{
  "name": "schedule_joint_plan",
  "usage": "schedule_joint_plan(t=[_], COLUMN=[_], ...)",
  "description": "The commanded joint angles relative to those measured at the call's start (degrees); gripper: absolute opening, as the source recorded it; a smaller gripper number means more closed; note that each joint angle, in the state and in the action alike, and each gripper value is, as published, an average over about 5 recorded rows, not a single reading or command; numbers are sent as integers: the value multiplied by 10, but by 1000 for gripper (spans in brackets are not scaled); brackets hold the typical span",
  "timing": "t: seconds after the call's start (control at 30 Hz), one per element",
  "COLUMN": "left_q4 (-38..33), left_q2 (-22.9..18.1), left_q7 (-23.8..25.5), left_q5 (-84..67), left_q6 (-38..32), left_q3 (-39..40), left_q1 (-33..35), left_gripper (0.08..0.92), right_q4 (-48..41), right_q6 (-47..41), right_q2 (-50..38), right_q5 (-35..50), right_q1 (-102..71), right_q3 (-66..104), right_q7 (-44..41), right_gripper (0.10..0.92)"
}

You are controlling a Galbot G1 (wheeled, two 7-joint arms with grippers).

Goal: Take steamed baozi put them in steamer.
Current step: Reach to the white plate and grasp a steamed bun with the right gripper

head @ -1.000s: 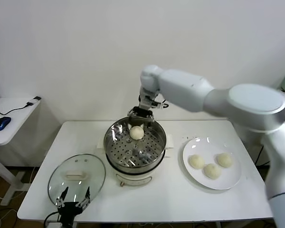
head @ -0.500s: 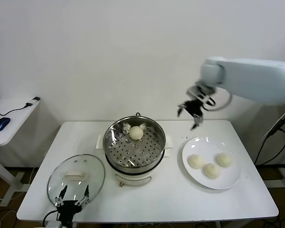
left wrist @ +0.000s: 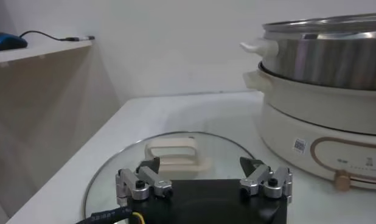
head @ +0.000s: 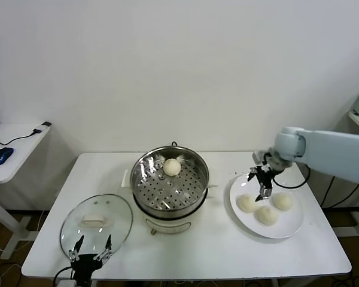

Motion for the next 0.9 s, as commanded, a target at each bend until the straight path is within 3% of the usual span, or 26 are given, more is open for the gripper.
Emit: schedule_joint_plan(t=[0.03,0.43,0.7,0.9], left_q4=[2,5,4,3], left_q2=[0,2,2,1], left_q7=[0,0,-2,-3], left_q5=[1,1,2,3], left_q6=[-1,-1,2,3], left_q3=[-1,-1,1,3], left_q1=[1,3,2,0], left_gripper=[823,823,823,823], right_q4=[-65,-83,-73,-37], right_q6=[-45,-44,-40,-36], right_q2=[14,31,28,15], right_q5=[-42,-47,-44,-10], right_q1=[-128,-160,-135,-58], right_q3=[90,123,123,83], right_q7=[22,20,16,-4], right_gripper=[823,819,734,721])
